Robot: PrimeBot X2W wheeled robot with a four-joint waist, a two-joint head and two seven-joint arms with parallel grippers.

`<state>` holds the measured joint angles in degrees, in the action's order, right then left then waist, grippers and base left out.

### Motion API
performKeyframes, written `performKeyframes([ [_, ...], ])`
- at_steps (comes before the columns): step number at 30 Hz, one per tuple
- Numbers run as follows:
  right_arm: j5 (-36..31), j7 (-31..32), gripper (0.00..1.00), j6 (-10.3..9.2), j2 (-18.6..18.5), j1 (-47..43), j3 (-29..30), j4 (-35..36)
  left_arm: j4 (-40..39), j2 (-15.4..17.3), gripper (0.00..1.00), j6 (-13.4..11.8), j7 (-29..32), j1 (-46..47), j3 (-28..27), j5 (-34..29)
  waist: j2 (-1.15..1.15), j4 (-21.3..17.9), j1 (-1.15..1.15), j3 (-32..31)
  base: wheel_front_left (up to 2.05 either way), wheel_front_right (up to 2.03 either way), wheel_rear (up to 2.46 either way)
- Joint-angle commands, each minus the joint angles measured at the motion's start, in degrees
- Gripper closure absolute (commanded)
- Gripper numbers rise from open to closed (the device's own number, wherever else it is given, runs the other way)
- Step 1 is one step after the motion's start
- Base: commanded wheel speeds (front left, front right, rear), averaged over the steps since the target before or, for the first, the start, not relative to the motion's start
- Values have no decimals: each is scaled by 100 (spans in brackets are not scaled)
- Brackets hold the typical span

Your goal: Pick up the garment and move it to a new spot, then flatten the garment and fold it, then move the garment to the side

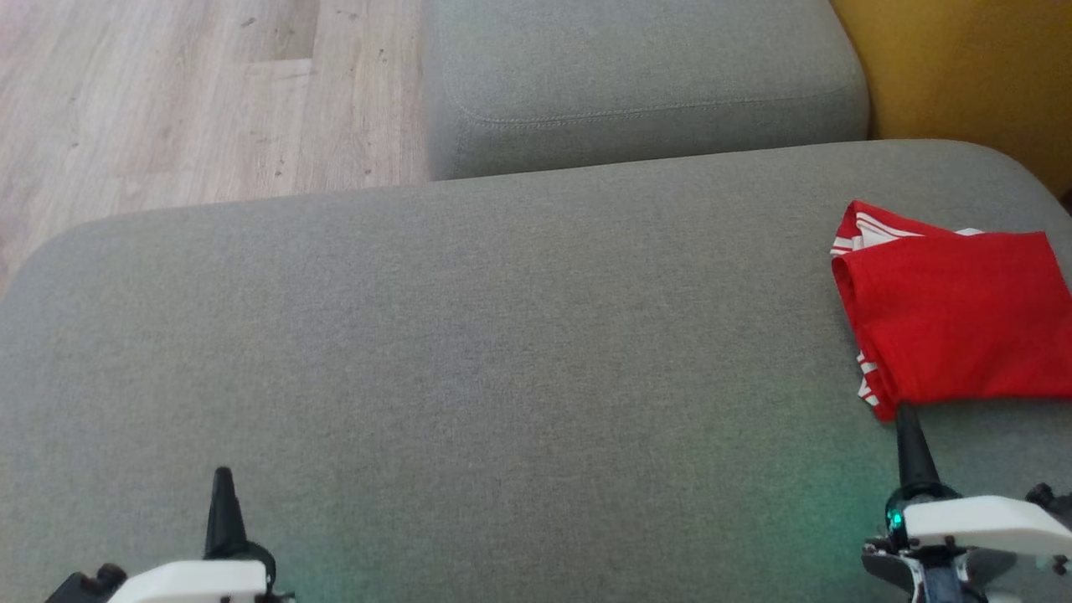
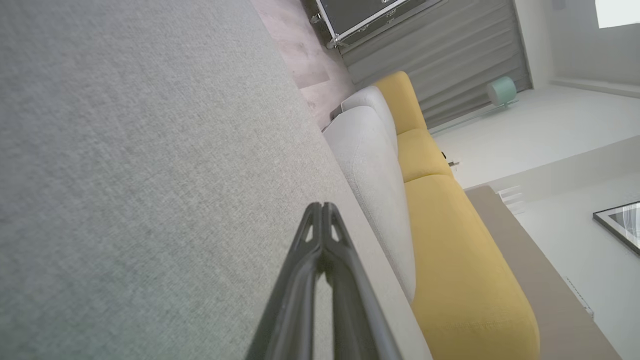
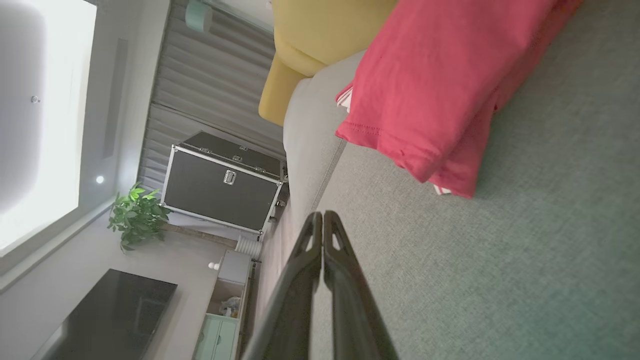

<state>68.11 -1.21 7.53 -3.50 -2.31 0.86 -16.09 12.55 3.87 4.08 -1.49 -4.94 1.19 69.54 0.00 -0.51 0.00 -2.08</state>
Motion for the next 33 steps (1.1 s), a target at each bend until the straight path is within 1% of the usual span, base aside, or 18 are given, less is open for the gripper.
performKeyframes([
  [1,187,32,100,-3,-100,320,-38,210,-142,79,100,38,29,355,-208,160,0,2,0,8,0,0,0],
  [33,2402,572,100,-4,-81,796,341,218,119,60,100,319,580,1042,-528,2286,0,47,0,211,0,0,0],
])
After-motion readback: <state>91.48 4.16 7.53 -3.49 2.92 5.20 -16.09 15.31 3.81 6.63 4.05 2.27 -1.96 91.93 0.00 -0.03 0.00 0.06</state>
